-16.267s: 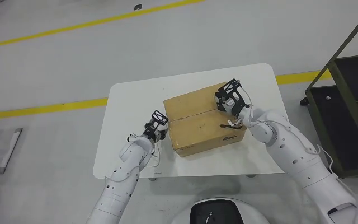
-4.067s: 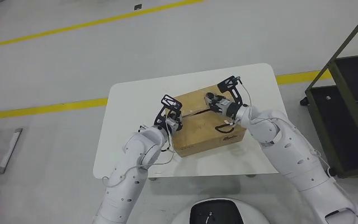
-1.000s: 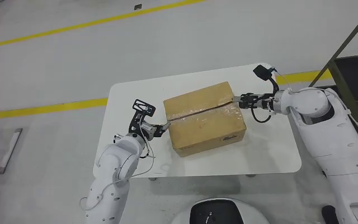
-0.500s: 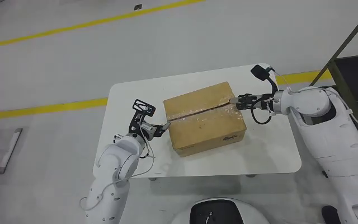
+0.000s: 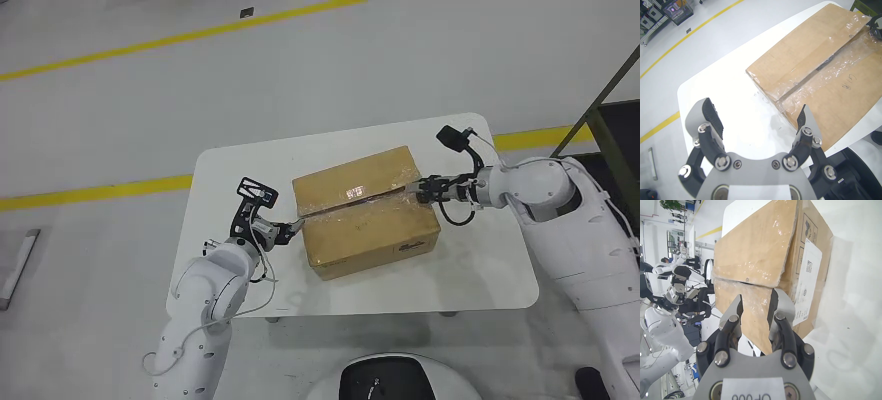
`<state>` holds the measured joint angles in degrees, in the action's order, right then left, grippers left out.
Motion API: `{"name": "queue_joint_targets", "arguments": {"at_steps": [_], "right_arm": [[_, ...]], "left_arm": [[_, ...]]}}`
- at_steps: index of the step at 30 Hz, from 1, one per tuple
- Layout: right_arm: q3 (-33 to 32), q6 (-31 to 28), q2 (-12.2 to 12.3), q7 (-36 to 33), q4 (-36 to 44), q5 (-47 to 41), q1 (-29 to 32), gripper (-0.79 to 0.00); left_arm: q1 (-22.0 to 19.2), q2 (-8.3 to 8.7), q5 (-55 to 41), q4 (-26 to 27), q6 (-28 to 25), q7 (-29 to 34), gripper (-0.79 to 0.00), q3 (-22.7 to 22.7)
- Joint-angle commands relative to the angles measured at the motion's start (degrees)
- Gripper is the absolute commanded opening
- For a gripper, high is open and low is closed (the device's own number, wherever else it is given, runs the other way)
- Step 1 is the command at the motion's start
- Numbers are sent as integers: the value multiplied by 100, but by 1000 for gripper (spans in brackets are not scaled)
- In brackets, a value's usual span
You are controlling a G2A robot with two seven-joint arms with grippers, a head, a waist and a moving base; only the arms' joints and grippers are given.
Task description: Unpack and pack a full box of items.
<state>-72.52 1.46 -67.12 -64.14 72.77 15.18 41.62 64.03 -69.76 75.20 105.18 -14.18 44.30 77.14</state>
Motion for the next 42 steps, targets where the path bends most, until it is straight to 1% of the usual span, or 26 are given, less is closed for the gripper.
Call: {"name": "queue_joint_targets", "arguments": {"at_steps": [1, 7, 9, 11, 12, 13, 14, 16, 17, 19, 20, 22, 27, 30, 33, 35, 37, 38, 39, 40, 42], "right_arm": [[82, -29, -5, -30, -25, 7, -42, -443], [311, -98, -33, -35, -184, -34, -191, -468], [403, -143, -49, -31, -249, -54, -256, -514], [504, -183, -63, -23, -311, -13, -325, -619], [554, -198, -68, -42, -336, 14, -359, -646], [584, -206, -70, -40, -360, 32, -389, -656], [608, -206, -72, -46, -383, 34, -407, -656], [625, -200, -66, -65, -410, 48, -437, -631], [617, -201, -61, -66, -414, 44, -440, -613], [585, -209, -44, -82, -411, 39, -436, -548], [567, -211, -35, -101, -405, 28, -426, -529], [528, -215, -14, -122, -378, 24, -399, -517], [391, -211, 48, -235, -268, -52, -296, -505], [325, -194, 83, -272, -186, -74, -233, -523], [333, -163, 105, -331, -118, -51, -187, -514], [362, -147, 112, -348, -73, -60, -167, -523], [406, -150, 115, -357, -75, -42, -158, -560], [421, -151, 116, -358, -89, -35, -159, -610], [431, -153, 117, -323, -107, -27, -168, -720], [451, -154, 118, -297, -117, 4, -176, -785], [482, -160, 120, -265, -125, 20, -194, -785]], "left_arm": [[0, 0, 0, 0, 0, 0, 0, 0], [0, 0, 0, 0, 0, 0, 0, 0], [0, 0, 0, 0, 0, 0, 0, 0], [0, 0, 0, 0, 0, 0, 0, 0], [0, 0, 0, 0, 0, 0, 0, 0], [0, 0, 0, 0, 0, 0, 0, 0], [0, 0, 0, 0, 0, 0, 0, 0], [0, 0, 0, 0, 0, 0, 0, 0], [0, 0, 0, 0, 0, 0, 0, 0], [0, 0, 0, 0, 0, 0, 0, 0], [0, 0, 0, 0, 0, 0, 0, 0], [0, 0, 0, 0, 0, 0, 0, 0], [0, 0, 0, 0, 0, 0, 0, 0], [0, 0, 0, 0, 0, 0, 0, 0], [0, 0, 0, 0, 0, 0, 0, 0], [0, 0, 0, 0, 0, 0, 0, 0], [0, 0, 0, 0, 0, 0, 0, 0], [0, 0, 0, 0, 0, 0, 0, 0], [0, 0, 0, 0, 0, 0, 0, 0], [0, 0, 0, 0, 0, 0, 0, 0], [0, 0, 0, 0, 0, 0, 0, 0]]}}
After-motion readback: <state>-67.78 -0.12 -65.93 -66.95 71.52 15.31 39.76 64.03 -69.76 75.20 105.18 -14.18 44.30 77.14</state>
